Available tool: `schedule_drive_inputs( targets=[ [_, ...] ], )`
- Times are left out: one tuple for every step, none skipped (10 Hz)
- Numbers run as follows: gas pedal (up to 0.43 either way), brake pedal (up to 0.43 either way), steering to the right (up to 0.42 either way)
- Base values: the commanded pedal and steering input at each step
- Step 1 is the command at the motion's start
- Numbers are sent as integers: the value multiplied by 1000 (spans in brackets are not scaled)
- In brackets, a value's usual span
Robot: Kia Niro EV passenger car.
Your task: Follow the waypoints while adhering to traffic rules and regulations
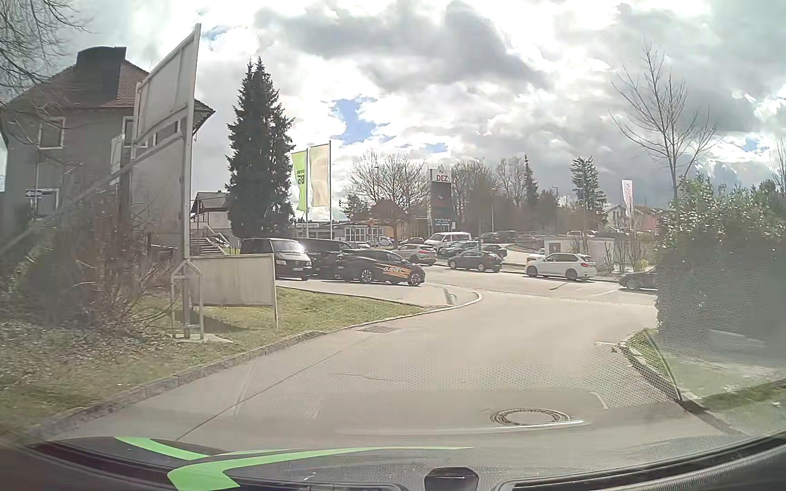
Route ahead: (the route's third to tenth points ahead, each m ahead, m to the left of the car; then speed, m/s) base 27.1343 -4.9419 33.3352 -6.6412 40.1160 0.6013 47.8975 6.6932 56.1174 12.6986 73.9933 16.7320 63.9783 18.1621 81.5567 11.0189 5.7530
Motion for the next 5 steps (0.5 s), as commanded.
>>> schedule_drive_inputs(
  targets=[
    [0, 0, 72],
    [0, 30, 77],
    [0, 116, 83],
    [0, 146, 87],
    [0, 171, 92]
  ],
)
